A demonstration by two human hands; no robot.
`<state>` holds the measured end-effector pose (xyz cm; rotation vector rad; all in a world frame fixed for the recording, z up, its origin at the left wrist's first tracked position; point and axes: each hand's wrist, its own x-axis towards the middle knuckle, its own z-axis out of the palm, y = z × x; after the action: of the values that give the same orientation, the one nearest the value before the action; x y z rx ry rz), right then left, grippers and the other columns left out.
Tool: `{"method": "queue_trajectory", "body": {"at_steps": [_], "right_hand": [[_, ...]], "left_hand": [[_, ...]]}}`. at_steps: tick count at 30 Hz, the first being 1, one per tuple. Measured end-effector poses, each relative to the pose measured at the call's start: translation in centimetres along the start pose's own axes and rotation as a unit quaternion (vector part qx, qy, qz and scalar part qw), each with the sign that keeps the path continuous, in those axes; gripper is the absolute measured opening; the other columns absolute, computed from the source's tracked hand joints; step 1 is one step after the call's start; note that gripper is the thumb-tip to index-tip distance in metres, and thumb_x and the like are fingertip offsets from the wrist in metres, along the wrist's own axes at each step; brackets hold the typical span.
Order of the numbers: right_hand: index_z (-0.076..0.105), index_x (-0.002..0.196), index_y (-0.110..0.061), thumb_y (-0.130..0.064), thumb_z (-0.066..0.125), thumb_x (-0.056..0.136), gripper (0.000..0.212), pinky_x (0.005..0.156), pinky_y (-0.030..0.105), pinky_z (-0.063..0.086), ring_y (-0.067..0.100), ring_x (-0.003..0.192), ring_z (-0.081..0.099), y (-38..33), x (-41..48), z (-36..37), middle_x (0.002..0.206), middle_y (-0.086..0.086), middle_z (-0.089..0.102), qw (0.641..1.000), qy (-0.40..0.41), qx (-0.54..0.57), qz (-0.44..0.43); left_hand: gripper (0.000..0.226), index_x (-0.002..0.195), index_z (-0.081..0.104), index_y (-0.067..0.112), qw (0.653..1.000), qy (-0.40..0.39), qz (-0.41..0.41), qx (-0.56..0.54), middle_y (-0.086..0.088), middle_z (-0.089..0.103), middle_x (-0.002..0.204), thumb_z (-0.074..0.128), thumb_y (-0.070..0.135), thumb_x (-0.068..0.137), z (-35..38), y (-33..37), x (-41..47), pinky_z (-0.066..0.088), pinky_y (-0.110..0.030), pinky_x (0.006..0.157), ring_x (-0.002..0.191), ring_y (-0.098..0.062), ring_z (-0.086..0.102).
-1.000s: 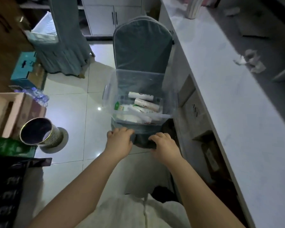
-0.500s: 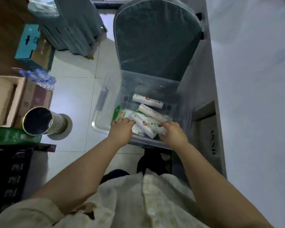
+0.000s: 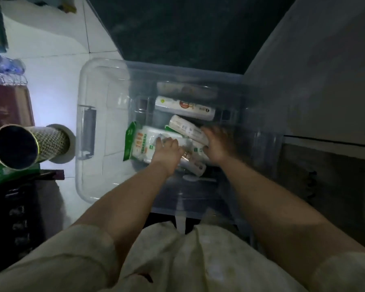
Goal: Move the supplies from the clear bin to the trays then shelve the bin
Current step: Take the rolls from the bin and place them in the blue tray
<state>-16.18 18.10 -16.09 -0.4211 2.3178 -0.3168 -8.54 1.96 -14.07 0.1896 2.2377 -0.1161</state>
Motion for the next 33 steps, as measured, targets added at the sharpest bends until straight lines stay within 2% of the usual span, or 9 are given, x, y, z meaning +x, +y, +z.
{"method": "queue_trajectory", "body": {"at_steps": [2, 5, 10, 14, 17, 21, 26, 33], "right_hand": [[0.030, 0.139, -0.030, -0.023, 0.065, 0.077, 0.072, 0.097, 0.046, 0.035, 0.035, 0.121, 0.041, 0.4, 1.2, 1.9, 0.139, 0.010, 0.040, 0.999, -0.008, -0.031, 0.016], [0.027, 0.140, -0.027, -0.020, 0.055, 0.082, 0.065, 0.099, 0.049, 0.031, 0.036, 0.121, 0.038, 0.7, 1.9, 3.2, 0.138, 0.013, 0.040, 0.999, 0.000, -0.037, 0.028], [0.032, 0.141, -0.029, -0.015, 0.057, 0.080, 0.068, 0.101, 0.046, 0.029, 0.034, 0.117, 0.040, -0.5, -0.4, -0.6, 0.133, 0.009, 0.046, 0.998, 0.053, -0.025, 0.019], [0.036, 0.141, -0.027, -0.004, 0.061, 0.076, 0.073, 0.096, 0.043, 0.031, 0.033, 0.115, 0.040, -3.6, -4.8, -7.0, 0.128, 0.011, 0.049, 0.994, 0.102, 0.031, -0.014], [0.037, 0.142, -0.025, -0.007, 0.062, 0.076, 0.073, 0.090, 0.042, 0.035, 0.032, 0.109, 0.043, -6.1, -8.6, -12.0, 0.123, 0.010, 0.052, 0.983, 0.173, 0.017, -0.061], [0.040, 0.140, -0.026, -0.013, 0.068, 0.075, 0.072, 0.088, 0.041, 0.035, 0.029, 0.107, 0.045, -9.7, -13.3, -17.3, 0.118, 0.007, 0.054, 0.964, 0.250, -0.015, -0.087], [0.039, 0.140, -0.026, -0.016, 0.065, 0.077, 0.069, 0.090, 0.040, 0.032, 0.029, 0.110, 0.045, -12.2, -19.3, -19.0, 0.120, 0.004, 0.053, 0.944, 0.325, -0.060, -0.006], [0.036, 0.142, -0.029, -0.025, 0.059, 0.083, 0.064, 0.093, 0.042, 0.034, 0.028, 0.111, 0.044, -13.6, -32.0, -13.9, 0.123, 0.004, 0.053, 0.883, 0.420, -0.009, 0.209]], "left_hand": [[0.070, 0.140, 0.032, 0.018, 0.999, -0.002, 0.020, 0.030, -0.017, 0.034, 0.143, 0.063, 0.013, 0.078, 0.8, -0.5, 1.7, 0.011, -0.061, 0.112, 0.135, -0.038, 0.024], [0.061, 0.134, 0.038, 0.018, 0.998, 0.032, 0.049, 0.022, -0.017, 0.040, 0.136, 0.059, 0.009, 0.077, 1.8, -1.4, 2.7, 0.013, -0.060, 0.112, 0.130, -0.039, 0.030], [0.061, 0.132, 0.041, 0.025, 0.994, 0.092, 0.042, -0.032, -0.011, 0.043, 0.128, 0.058, 0.009, 0.075, 0.3, -2.7, -1.4, 0.013, -0.056, 0.111, 0.123, -0.035, 0.034], [0.061, 0.128, 0.053, 0.023, 0.977, 0.194, 0.012, -0.091, -0.013, 0.053, 0.119, 0.068, 0.011, 0.070, -3.7, -4.2, -7.9, 0.018, -0.055, 0.108, 0.116, -0.035, 0.044], [0.058, 0.116, 0.064, 0.019, 0.947, 0.295, -0.006, -0.129, -0.015, 0.060, 0.109, 0.078, 0.009, 0.060, -7.5, -5.4, -12.7, 0.027, -0.054, 0.101, 0.107, -0.036, 0.052], [0.059, 0.115, 0.063, 0.027, 0.913, 0.383, -0.009, -0.143, -0.008, 0.060, 0.108, 0.081, 0.017, 0.059, -12.9, -6.7, -17.5, 0.026, -0.044, 0.093, 0.103, -0.033, 0.051], [0.059, 0.116, 0.060, 0.036, 0.898, 0.419, 0.067, -0.113, 0.000, 0.057, 0.111, 0.080, 0.023, 0.062, -16.5, -6.6, -20.3, 0.023, -0.040, 0.093, 0.104, -0.027, 0.048], [0.062, 0.117, 0.061, 0.035, 0.871, 0.421, 0.249, -0.055, 0.000, 0.057, 0.110, 0.078, 0.024, 0.059, -15.7, -4.5, -24.9, 0.021, -0.041, 0.095, 0.103, -0.026, 0.048]]}}
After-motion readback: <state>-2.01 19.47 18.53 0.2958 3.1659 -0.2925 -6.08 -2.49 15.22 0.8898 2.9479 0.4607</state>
